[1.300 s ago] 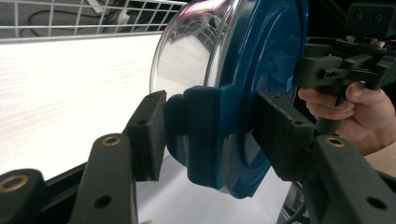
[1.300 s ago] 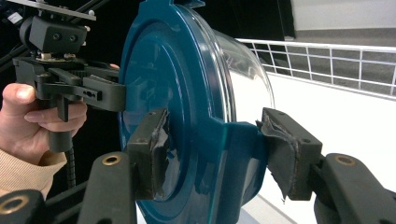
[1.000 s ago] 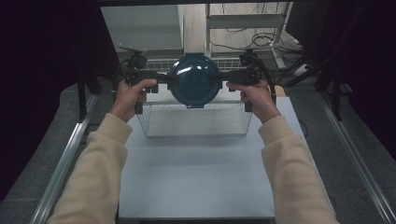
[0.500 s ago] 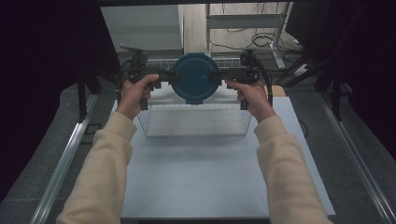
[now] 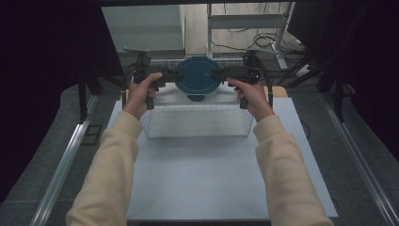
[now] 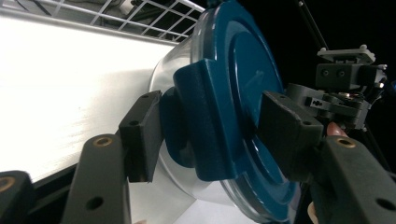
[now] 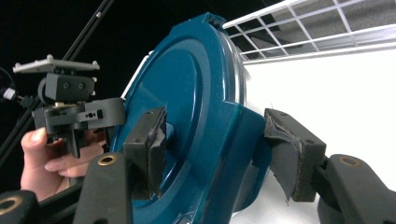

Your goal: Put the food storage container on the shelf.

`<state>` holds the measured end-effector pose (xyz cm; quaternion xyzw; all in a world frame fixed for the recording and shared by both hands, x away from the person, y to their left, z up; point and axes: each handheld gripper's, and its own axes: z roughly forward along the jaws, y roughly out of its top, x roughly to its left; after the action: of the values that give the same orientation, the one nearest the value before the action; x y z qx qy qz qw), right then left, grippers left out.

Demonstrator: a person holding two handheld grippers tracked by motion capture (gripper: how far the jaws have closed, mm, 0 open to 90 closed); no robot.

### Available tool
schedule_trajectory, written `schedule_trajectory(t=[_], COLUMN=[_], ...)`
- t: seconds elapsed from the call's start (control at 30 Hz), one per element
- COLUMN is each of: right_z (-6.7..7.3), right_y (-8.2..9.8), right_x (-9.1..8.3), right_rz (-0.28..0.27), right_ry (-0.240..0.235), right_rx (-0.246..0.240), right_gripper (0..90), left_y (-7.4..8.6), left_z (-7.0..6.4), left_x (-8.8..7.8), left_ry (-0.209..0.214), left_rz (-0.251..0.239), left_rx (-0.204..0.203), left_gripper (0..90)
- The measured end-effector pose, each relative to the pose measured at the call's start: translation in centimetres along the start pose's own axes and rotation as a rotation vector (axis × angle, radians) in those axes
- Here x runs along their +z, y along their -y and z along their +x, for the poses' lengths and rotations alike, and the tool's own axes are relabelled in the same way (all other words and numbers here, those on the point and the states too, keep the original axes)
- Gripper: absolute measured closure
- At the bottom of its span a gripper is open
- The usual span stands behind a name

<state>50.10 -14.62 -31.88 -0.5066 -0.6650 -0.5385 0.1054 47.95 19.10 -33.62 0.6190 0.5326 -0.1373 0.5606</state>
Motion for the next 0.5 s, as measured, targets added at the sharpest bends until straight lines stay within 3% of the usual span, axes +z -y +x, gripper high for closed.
schedule_trajectory(t=[0.1,0.3,0.33,0.47,0.5], right_z=[-0.3,-0.1,0.4,1.1,1.4], right_y=[0.0,0.0,0.2,0.4,0.5], right_x=[0.3,0.2,0.3,0.1,-0.4], right_rz=[0.000,-0.010,-0.017,-0.050,-0.072], right_ry=[0.019,0.037,0.077,0.114,0.131], right_rx=[0.029,-0.011,-0.057,-0.097,-0.121], right_gripper=[40.6,38.0,28.0,20.8,18.9], left_y=[0.2,0.3,0.3,0.4,0.6], left_z=[0.8,0.8,0.5,-0.1,-0.6], left_x=[0.4,0.6,0.7,0.6,0.2], left_ry=[0.025,0.023,0.004,-0.021,-0.046], left_rz=[-0.008,-0.024,-0.027,-0.055,-0.077], left_rx=[-0.033,-0.020,-0.003,0.028,0.053], left_gripper=[39.0,37.9,36.8,23.9,21.9])
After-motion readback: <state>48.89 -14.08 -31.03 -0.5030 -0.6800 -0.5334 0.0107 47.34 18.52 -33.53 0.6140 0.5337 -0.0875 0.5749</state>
